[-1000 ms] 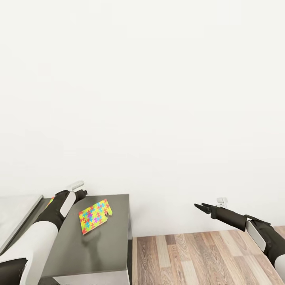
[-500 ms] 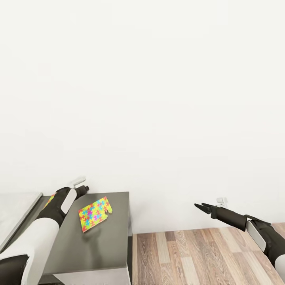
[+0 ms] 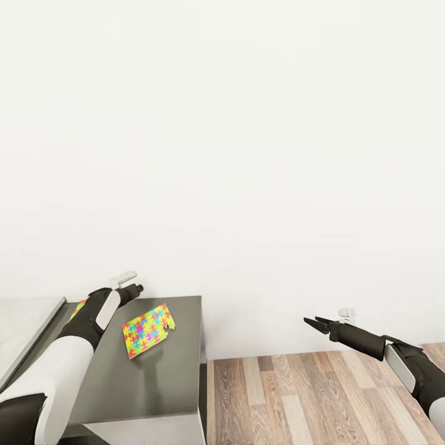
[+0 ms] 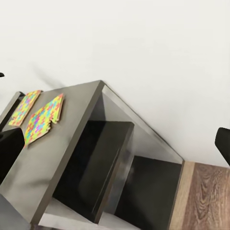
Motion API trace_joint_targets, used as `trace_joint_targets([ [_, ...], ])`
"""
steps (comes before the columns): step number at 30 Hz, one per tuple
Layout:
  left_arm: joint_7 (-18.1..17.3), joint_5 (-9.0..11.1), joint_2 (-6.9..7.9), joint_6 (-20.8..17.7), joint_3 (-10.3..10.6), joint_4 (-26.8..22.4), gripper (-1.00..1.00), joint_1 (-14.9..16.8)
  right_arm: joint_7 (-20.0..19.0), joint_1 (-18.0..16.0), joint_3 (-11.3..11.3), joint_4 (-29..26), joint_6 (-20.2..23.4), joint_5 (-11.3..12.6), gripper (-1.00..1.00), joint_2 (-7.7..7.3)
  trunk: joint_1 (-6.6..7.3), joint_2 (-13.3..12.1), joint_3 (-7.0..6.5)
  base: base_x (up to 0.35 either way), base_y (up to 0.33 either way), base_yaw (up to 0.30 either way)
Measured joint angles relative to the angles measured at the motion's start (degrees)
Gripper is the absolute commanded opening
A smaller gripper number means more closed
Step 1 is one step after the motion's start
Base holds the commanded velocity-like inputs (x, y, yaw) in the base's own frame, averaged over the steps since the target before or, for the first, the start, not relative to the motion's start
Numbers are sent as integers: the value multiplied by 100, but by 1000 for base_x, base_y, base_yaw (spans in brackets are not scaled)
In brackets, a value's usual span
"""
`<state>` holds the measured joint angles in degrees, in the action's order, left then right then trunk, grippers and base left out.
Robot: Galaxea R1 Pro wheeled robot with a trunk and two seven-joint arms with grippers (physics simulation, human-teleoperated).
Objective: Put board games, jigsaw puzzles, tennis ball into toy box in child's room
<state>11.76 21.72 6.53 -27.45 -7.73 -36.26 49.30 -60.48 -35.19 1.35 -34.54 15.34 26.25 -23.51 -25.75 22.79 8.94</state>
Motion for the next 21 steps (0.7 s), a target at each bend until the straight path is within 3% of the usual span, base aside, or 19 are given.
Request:
trace_joint_targets([
  [21, -19, -6, -2, -27, 25, -3, 100, 244, -7, 3, -35, 0, -2, 3, 100, -1, 0, 0, 193, 0, 0, 0],
])
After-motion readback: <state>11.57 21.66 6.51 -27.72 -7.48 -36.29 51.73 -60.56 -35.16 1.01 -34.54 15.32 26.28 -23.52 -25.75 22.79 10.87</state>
